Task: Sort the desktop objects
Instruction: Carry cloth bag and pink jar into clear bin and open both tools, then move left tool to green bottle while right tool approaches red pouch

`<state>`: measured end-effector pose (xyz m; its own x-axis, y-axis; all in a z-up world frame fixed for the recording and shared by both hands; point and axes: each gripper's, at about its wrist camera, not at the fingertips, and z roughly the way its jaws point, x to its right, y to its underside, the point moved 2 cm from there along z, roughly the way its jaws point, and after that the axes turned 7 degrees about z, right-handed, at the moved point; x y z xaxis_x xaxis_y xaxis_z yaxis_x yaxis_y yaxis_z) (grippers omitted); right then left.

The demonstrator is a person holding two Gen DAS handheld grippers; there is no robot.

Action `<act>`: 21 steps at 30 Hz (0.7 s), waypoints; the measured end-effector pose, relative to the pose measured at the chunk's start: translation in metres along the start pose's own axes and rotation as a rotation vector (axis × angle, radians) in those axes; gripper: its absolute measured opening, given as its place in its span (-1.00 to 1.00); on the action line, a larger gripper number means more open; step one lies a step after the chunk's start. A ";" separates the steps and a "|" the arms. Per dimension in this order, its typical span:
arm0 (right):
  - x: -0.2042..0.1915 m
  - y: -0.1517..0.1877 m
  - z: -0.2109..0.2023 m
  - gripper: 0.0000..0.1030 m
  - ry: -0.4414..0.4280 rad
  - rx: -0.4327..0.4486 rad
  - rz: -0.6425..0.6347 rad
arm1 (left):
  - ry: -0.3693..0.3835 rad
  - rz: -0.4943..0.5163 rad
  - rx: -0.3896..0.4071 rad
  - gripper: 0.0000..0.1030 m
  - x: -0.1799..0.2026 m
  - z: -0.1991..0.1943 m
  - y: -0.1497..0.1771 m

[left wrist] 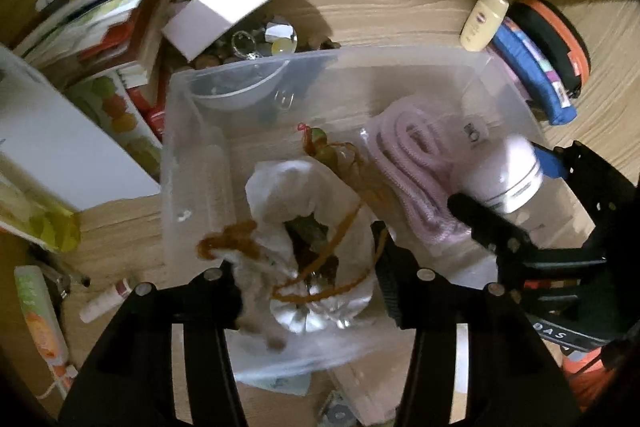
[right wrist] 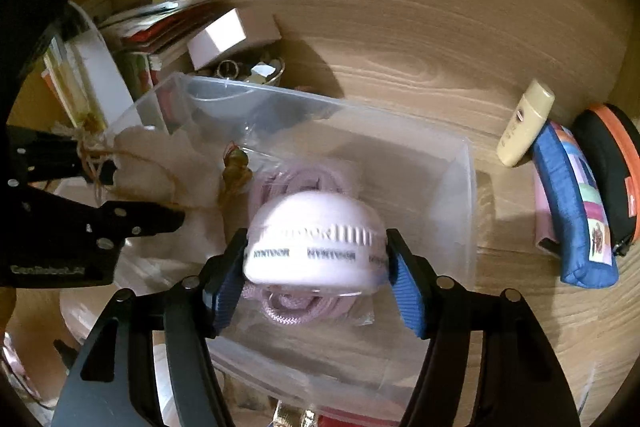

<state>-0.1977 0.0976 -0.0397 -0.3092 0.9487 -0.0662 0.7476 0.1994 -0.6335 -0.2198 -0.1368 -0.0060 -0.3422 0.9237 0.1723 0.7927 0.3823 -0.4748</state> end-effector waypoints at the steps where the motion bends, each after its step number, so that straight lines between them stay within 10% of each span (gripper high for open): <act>1: 0.001 0.000 -0.003 0.50 -0.013 -0.006 0.005 | -0.002 0.000 0.007 -0.02 0.000 -0.004 0.001; 7: 0.001 0.004 -0.023 0.59 -0.036 0.001 0.018 | 0.007 -0.043 0.087 0.50 -0.003 -0.036 0.011; 21: 0.021 0.035 -0.084 0.62 -0.003 0.100 0.057 | 0.012 -0.027 0.174 0.52 0.013 -0.079 0.054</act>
<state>-0.1285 0.1452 0.0017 -0.2699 0.9570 -0.1064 0.7019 0.1199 -0.7022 -0.1418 -0.1023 0.0392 -0.3558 0.9136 0.1970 0.6836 0.3981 -0.6117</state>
